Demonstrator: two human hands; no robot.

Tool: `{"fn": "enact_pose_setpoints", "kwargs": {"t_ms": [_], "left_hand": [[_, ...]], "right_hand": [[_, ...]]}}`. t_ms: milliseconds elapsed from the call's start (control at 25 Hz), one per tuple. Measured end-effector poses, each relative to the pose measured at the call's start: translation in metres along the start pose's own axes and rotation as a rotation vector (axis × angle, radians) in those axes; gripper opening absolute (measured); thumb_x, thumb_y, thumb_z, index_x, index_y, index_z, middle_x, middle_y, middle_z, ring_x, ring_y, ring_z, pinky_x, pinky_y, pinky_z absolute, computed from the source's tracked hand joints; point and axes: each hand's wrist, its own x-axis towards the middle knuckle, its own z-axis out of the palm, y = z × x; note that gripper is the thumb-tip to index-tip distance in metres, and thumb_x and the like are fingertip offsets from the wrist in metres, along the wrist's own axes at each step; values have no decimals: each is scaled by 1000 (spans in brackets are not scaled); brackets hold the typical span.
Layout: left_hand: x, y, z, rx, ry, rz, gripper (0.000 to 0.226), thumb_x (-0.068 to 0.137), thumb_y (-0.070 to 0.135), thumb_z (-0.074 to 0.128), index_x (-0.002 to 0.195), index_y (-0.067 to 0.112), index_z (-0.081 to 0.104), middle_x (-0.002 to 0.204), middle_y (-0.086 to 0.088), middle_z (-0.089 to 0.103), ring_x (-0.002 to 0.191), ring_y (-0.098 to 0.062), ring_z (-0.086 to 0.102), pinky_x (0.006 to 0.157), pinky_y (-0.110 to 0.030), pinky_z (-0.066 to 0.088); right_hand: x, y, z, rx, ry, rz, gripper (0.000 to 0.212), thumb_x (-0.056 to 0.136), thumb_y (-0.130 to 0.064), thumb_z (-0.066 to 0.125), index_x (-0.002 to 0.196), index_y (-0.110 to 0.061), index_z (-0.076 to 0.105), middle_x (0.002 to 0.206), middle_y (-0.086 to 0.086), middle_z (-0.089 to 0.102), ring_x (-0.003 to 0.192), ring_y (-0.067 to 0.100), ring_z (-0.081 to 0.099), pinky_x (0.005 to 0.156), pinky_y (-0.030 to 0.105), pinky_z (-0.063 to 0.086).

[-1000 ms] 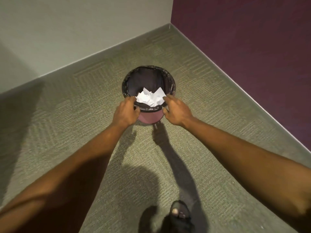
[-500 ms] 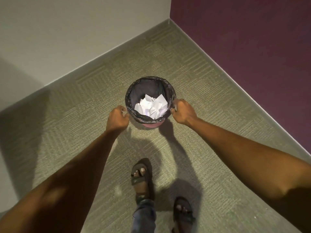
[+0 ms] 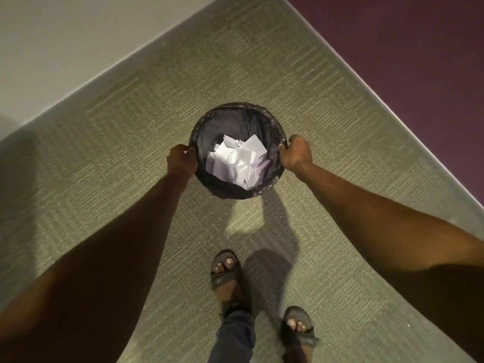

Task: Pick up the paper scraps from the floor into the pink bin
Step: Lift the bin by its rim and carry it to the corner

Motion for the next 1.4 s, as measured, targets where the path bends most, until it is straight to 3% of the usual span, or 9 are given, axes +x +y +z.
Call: {"fn": "enact_pose_setpoints", "kwargs": {"t_ms": [400,560,680,840,960,1040,1120,1200,1400], "left_hand": [[8,2,-20,-34,-132,-11,24,87,2,58,108,-7,67,108,-31,68,100,-43,67,89,-52,56],[-40,29,-75,-82,-141,-14,22,89,3,55,106,-7,67,97,-27,69,82,-31,63,86,-49,56],[-85,54,-127,-81,-131,114,15,85,-2,57,88,-7,70,79,-24,70,73,-38,68,75,-54,58],[-137,91,-193,-211,-115,137,11,77,2,61,76,-2,71,74,-27,69,66,-21,60,69,-54,55],[-166,127,-235,-236,-162,178,14,77,8,63,75,-4,69,69,-20,68,67,-23,61,69,-54,56],[-187,162,-269,-270,-209,174,17,72,19,61,65,3,62,64,-12,59,63,-20,55,65,-45,54],[-204,191,-293,-326,-242,187,21,75,10,63,54,11,57,54,-6,54,55,-16,51,59,-33,49],[-214,210,-311,-344,-247,178,32,84,-5,60,56,9,63,55,-4,63,54,-16,58,56,-30,52],[-230,236,-339,-379,-248,157,19,90,-8,56,79,0,68,76,-17,67,74,-27,64,77,-48,57]], "right_hand": [[4,-2,-8,-58,-29,57,24,85,-12,58,100,5,66,105,22,68,96,35,67,84,41,57],[-42,-28,-51,-14,-60,40,21,89,-11,58,101,2,68,108,19,67,98,36,65,87,43,56],[-85,-54,-104,46,-40,4,15,88,-7,60,89,1,72,91,16,72,87,32,68,76,37,57],[-142,-93,-179,93,-1,-38,15,85,-10,63,75,-2,71,72,12,68,75,20,66,65,25,42],[-181,-123,-234,80,3,-58,20,86,-11,63,68,-4,67,64,5,58,67,11,55,60,27,39],[-199,-143,-266,61,12,-70,23,87,-13,63,66,-6,65,61,3,55,59,10,50,53,27,38],[-212,-160,-293,65,23,-63,28,89,-14,64,61,-13,61,59,-1,54,53,7,47,45,18,35],[-221,-174,-314,82,28,-70,30,89,-14,65,59,-17,60,61,-3,57,54,7,50,47,19,37],[-241,-199,-349,161,51,-74,18,88,-14,67,71,-7,71,76,8,72,72,22,68,68,36,54]]}}
